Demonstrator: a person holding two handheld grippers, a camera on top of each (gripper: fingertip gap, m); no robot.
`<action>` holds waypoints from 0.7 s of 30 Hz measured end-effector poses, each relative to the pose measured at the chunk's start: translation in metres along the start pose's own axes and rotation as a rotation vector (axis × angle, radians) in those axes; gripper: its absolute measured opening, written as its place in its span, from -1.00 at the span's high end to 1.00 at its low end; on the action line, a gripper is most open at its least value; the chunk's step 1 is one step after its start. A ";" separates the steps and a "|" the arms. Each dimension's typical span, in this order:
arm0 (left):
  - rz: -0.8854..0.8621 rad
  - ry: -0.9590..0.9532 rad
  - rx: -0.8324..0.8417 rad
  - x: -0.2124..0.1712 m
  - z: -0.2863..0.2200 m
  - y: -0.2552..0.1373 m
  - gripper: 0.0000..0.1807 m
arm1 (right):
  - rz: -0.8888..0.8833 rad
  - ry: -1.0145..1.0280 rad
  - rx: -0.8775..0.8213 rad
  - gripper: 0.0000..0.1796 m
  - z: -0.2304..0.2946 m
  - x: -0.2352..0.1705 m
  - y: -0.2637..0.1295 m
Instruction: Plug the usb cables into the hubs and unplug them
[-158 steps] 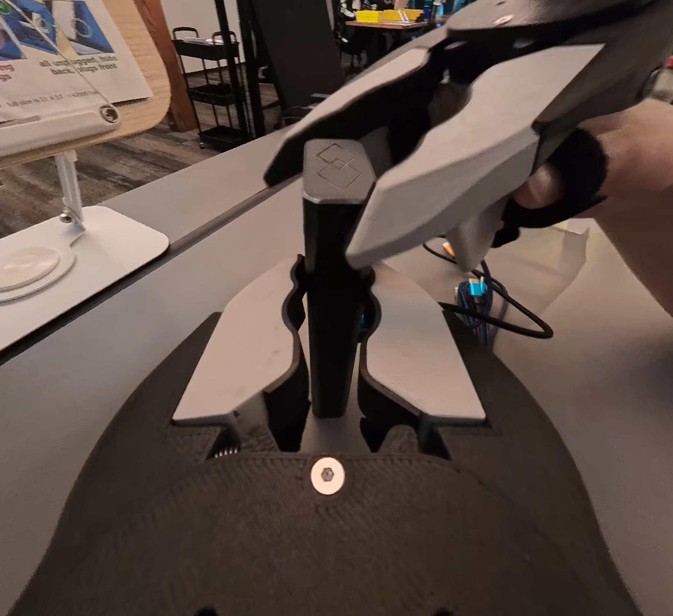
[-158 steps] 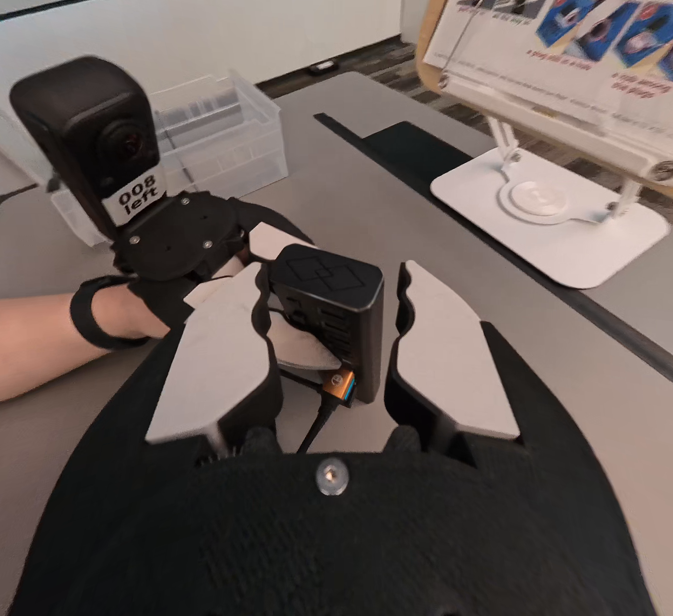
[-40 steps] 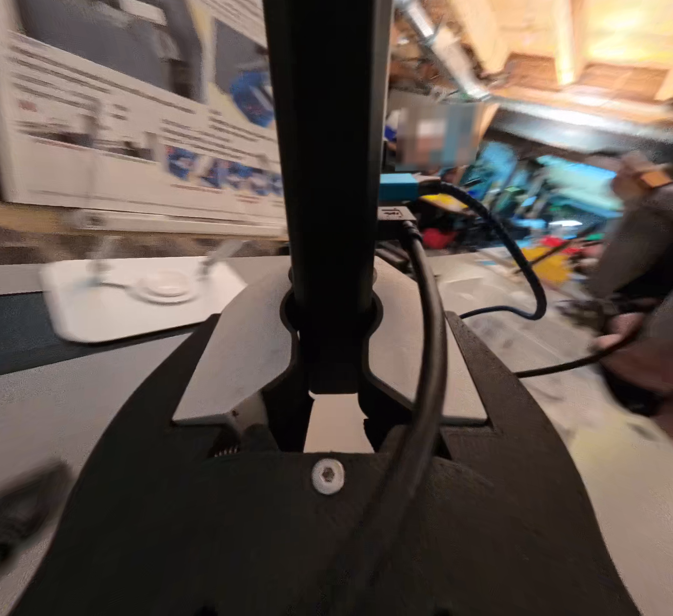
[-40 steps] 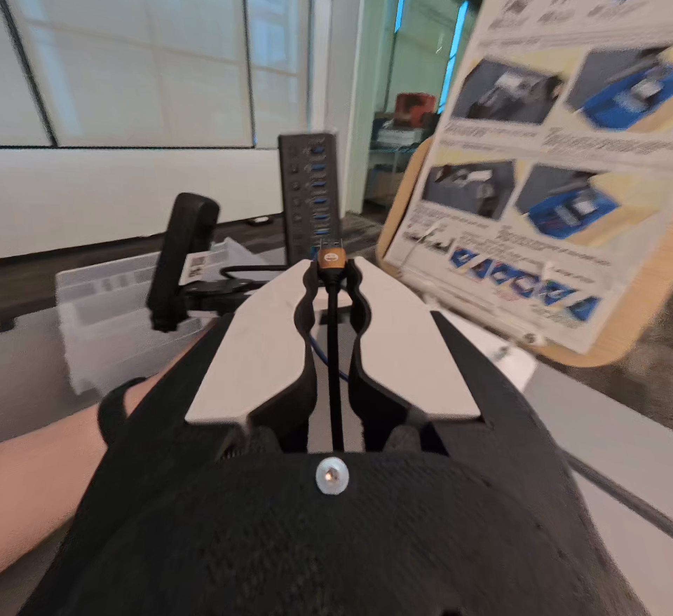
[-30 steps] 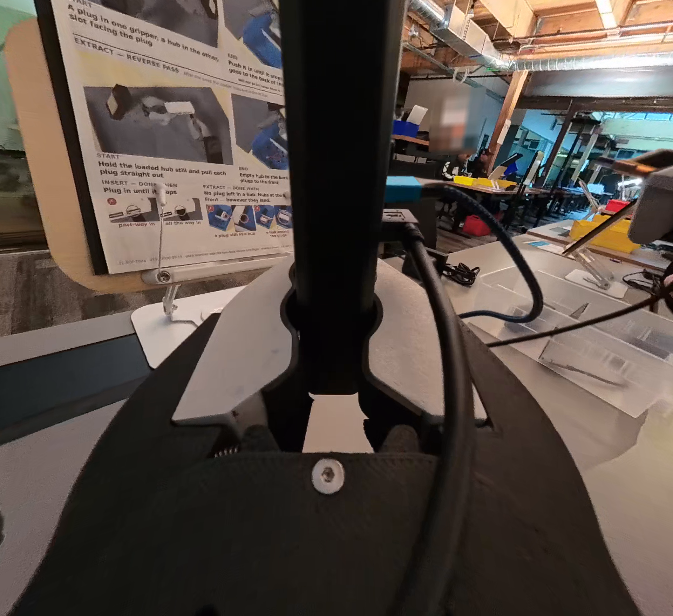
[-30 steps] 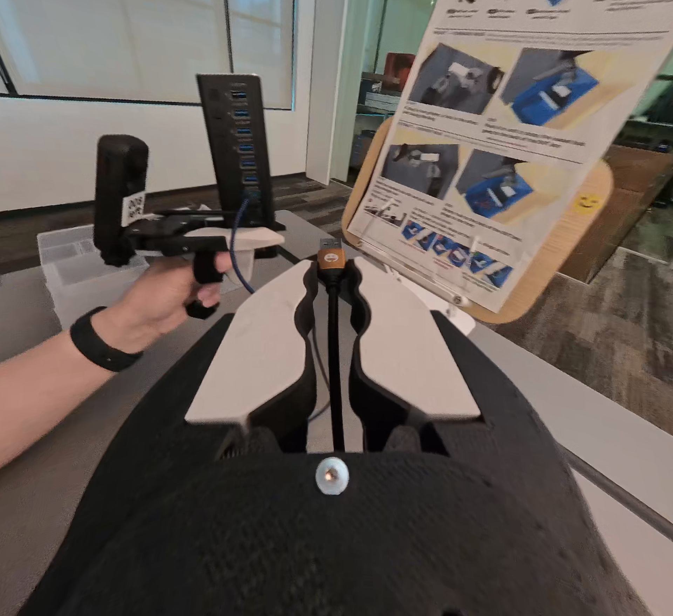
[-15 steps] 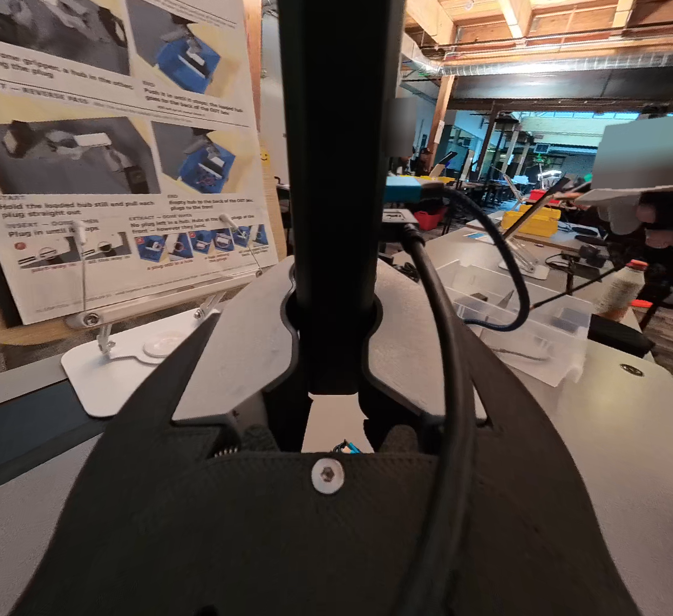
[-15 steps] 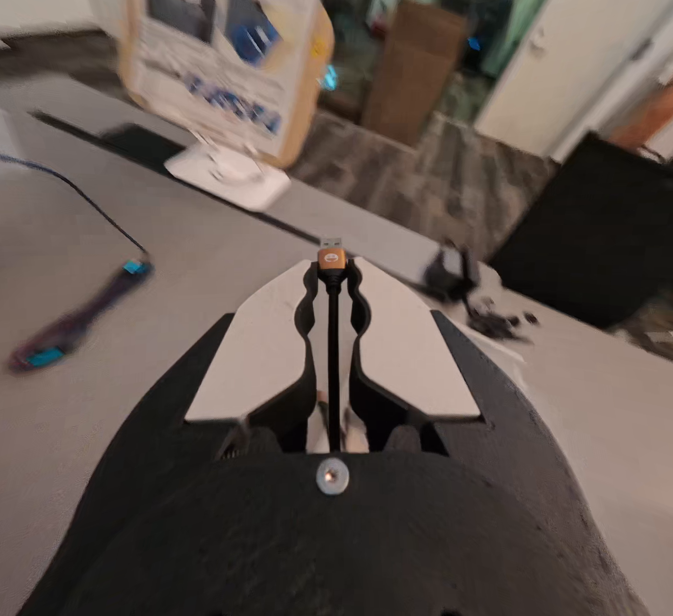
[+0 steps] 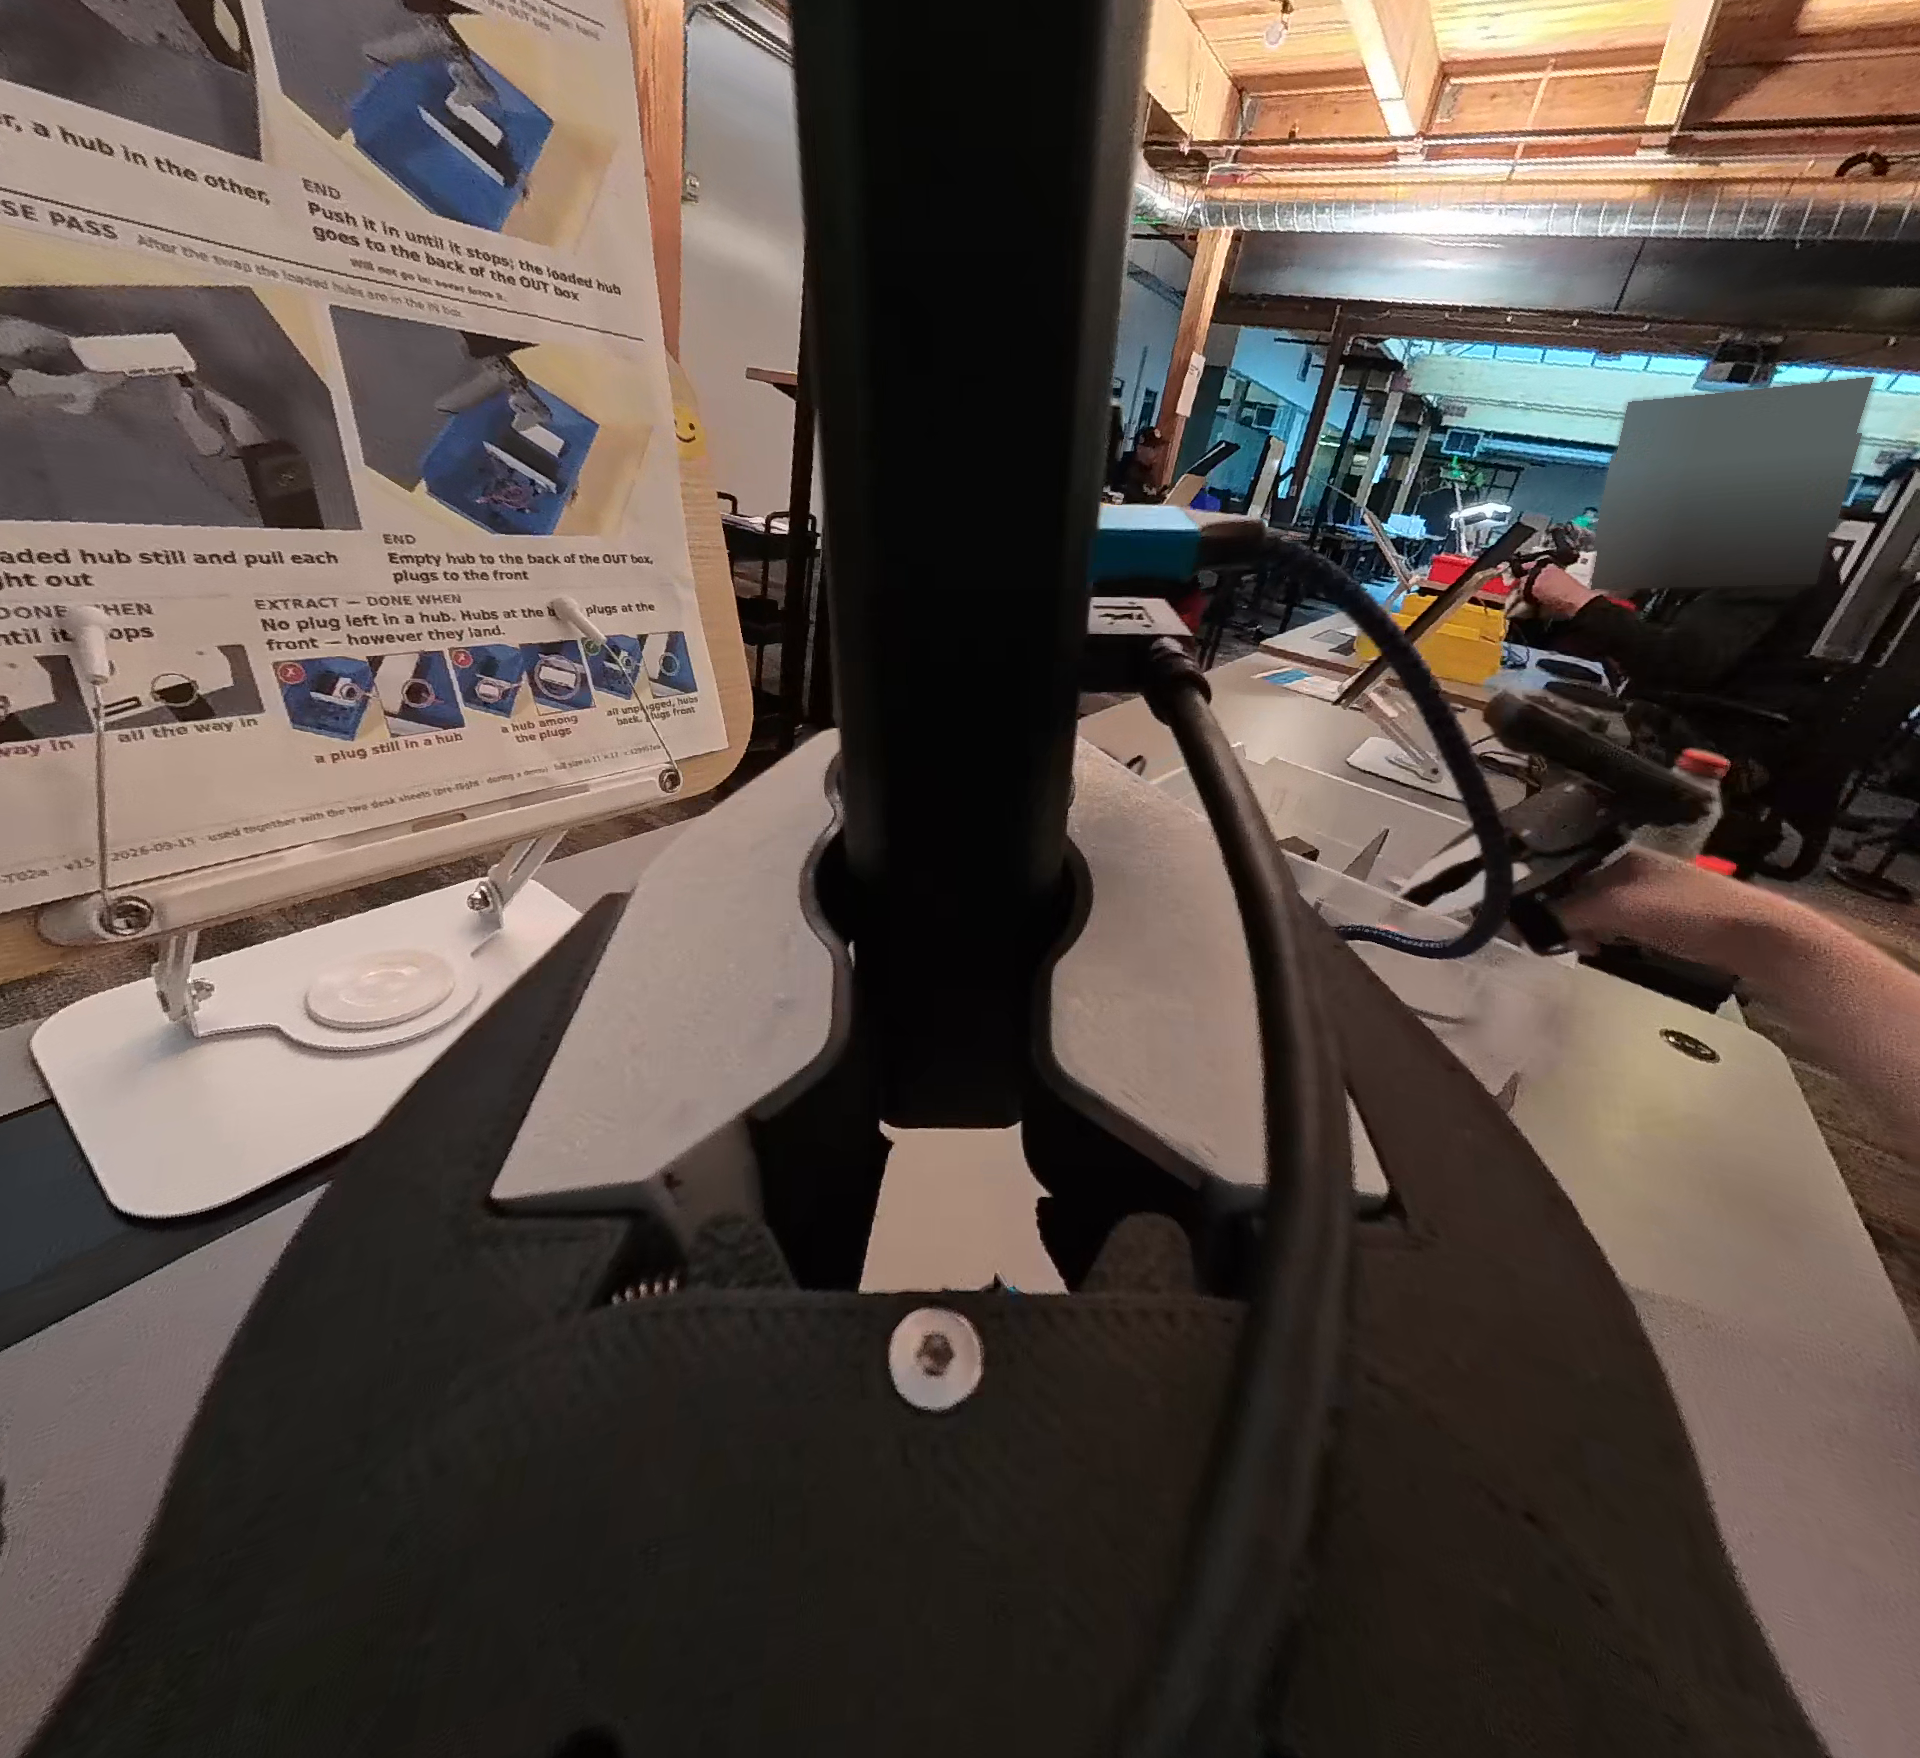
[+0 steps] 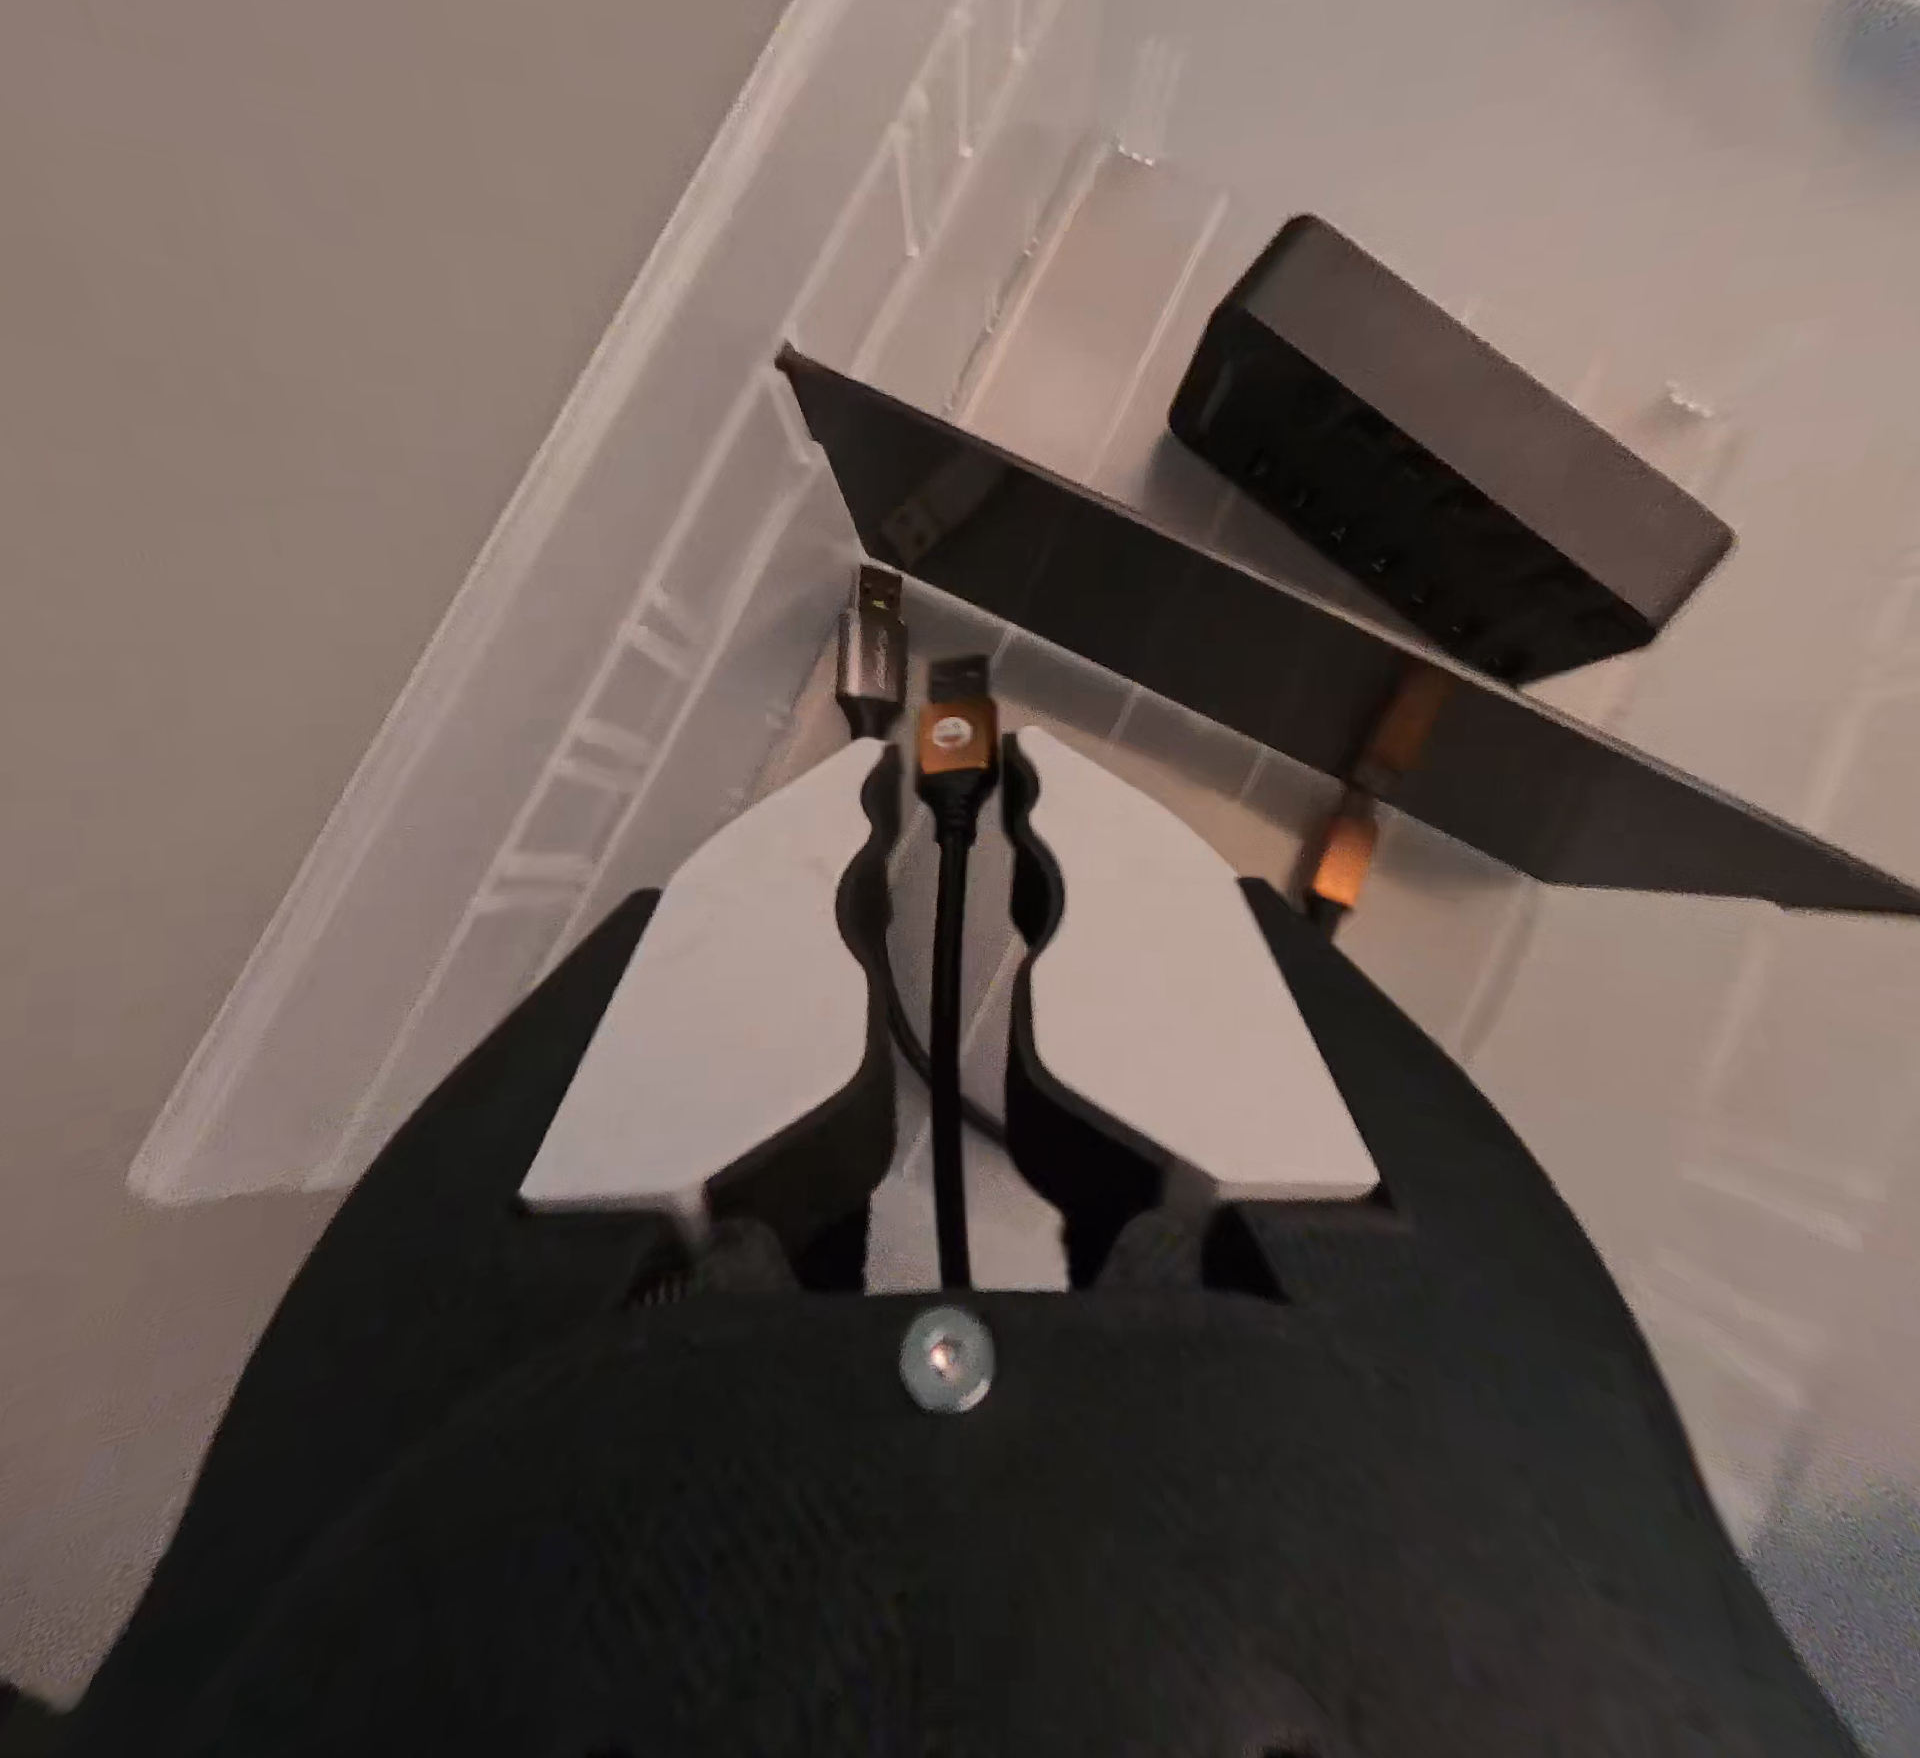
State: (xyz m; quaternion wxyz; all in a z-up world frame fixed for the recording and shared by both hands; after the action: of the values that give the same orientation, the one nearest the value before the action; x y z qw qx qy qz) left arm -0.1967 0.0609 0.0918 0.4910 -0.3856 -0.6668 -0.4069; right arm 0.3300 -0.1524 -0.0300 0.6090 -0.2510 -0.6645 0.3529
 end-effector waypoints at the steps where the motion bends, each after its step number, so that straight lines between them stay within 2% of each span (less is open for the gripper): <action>1: 0.000 -0.002 -0.002 0.000 0.000 0.000 0.63 | -0.052 -0.019 0.028 0.65 0.002 0.003 0.002; 4: 0.008 0.002 -0.013 -0.001 -0.002 0.002 0.64 | -0.339 -0.032 0.134 0.52 0.009 0.024 -0.020; 8: 0.031 -0.001 -0.039 -0.008 -0.007 0.011 0.63 | -0.679 0.013 0.148 0.54 0.020 0.058 -0.070; 11: 0.042 0.006 -0.053 -0.015 -0.011 0.019 0.64 | -0.918 -0.105 0.160 0.55 0.071 0.092 -0.094; 14: 0.057 0.031 -0.042 -0.020 -0.014 0.024 0.69 | -1.009 -0.268 0.174 0.55 0.148 0.130 -0.090; 17: 0.059 0.087 0.006 -0.023 -0.016 0.025 0.68 | -1.063 -0.361 0.226 0.56 0.228 0.171 -0.068; 19: 0.051 0.126 0.047 -0.024 -0.017 0.025 0.61 | -1.060 -0.369 0.279 0.56 0.273 0.196 -0.050; 21: 0.046 0.153 0.084 -0.025 -0.017 0.025 0.64 | -1.046 -0.361 0.302 0.58 0.305 0.217 -0.036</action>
State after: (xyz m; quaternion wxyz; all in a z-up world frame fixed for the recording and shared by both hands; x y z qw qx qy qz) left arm -0.1629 0.0516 0.0743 0.5653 -0.3477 -0.6350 -0.3953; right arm 0.0036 -0.0592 0.1323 0.6087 0.2649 -0.7360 0.1329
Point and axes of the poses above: each gripper's, where its closed fingertips meet, y out along the fingers, x out of its top, z = x × y across the jaws, the point moved 10 cm from there along -y, back along the fingers, and after that the axes turned 2 degrees about -y, right-handed, at the moved point
